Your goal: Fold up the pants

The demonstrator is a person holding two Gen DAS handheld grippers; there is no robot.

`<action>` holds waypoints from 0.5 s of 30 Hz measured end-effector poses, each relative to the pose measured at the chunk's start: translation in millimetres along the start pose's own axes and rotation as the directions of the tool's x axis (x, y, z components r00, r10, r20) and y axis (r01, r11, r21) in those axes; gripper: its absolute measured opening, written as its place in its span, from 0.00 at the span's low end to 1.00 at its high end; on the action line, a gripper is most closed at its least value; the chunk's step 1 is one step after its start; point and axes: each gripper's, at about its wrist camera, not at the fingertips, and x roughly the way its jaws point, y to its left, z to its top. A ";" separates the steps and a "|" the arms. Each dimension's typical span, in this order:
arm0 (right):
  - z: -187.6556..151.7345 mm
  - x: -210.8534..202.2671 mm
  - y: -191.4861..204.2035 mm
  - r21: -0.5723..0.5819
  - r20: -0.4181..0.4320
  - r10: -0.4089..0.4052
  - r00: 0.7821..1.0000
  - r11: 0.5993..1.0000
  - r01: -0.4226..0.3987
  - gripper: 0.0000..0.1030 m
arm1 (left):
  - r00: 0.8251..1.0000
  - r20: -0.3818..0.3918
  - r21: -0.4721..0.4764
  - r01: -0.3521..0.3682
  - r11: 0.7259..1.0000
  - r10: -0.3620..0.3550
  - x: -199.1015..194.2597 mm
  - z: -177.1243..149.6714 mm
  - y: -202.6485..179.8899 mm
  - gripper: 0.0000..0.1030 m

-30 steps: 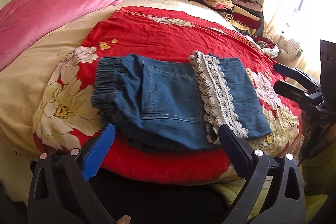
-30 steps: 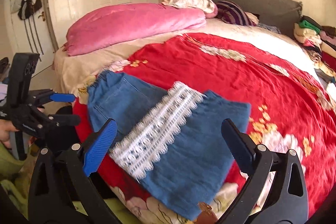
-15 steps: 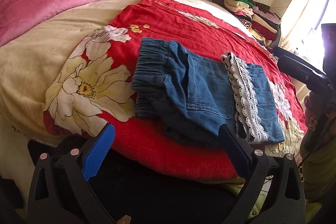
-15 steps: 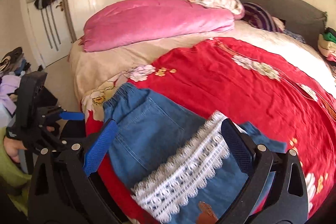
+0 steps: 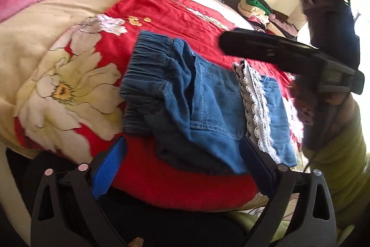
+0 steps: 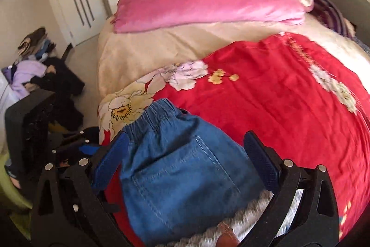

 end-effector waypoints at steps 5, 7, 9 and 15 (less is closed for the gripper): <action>9.3 26.8 6.2 -0.027 -0.061 0.045 0.997 0.999 -0.047 0.91 | 1.000 -0.026 0.000 0.014 1.000 -0.014 16.9 0.9 -0.2 0.54; 12.2 39.3 10.3 -0.043 -0.082 0.064 0.995 0.997 -0.067 0.91 | 0.999 -0.025 0.000 0.022 1.000 -0.022 18.7 0.3 1.9 0.53; 13.4 50.9 12.4 -0.046 -0.107 0.073 0.992 0.996 -0.079 0.91 | 0.999 -0.024 -0.007 0.032 0.999 -0.032 20.0 0.5 4.5 0.53; 13.2 84.6 19.9 -0.060 -0.186 0.114 0.976 0.990 -0.127 0.86 | 0.999 -0.018 -0.006 0.047 0.999 -0.047 21.5 1.8 7.4 0.53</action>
